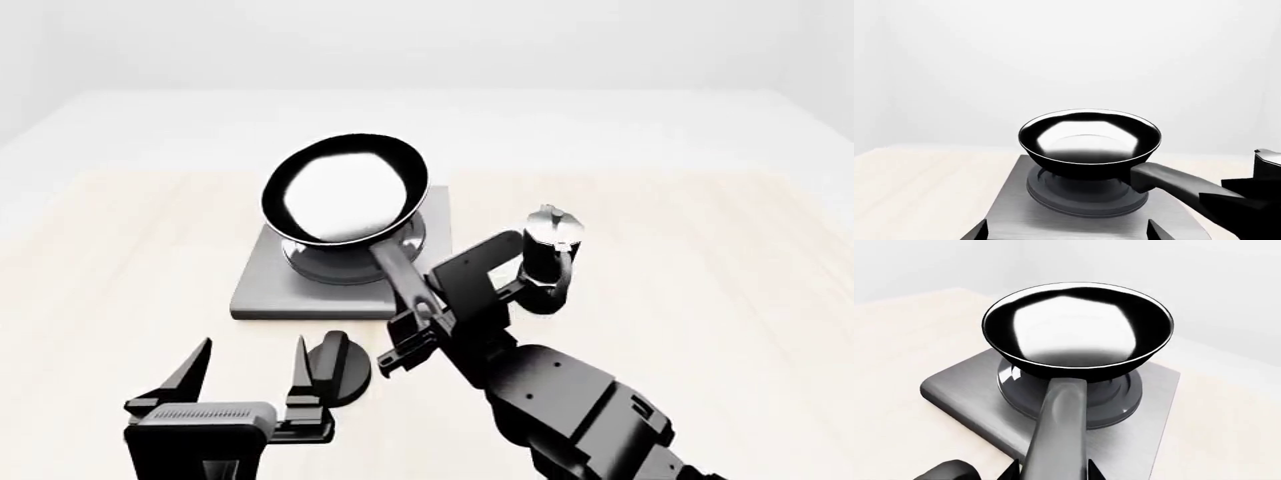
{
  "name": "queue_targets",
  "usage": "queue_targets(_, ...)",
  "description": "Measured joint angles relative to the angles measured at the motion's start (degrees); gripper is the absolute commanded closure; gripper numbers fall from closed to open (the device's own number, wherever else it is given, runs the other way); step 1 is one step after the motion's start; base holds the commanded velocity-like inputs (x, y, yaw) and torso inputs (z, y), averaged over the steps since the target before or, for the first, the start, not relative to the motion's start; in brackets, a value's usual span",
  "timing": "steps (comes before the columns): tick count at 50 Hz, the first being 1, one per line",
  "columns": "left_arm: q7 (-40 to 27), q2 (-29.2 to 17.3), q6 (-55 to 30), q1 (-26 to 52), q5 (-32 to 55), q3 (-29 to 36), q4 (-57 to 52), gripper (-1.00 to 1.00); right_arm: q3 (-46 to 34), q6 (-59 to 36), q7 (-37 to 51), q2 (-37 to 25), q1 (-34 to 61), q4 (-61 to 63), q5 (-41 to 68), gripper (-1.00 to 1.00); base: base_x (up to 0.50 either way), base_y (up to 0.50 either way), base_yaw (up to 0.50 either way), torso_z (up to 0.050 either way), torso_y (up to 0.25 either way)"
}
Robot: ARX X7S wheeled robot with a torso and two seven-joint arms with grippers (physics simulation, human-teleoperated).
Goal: Put the frying pan on the stove.
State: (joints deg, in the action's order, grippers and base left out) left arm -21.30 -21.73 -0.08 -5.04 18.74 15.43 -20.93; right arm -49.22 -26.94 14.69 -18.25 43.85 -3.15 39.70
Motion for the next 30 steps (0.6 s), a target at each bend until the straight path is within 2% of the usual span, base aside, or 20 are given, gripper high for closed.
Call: queue_targets(30,-0.48,-0.34,-0.02,0.08,0.05,0.34,-0.12,-1.0,-1.18,2.07,-1.64,1.82,0.83,-5.37,-1.54,1.0,0.0,0.0,0.0,0.001,0.002)
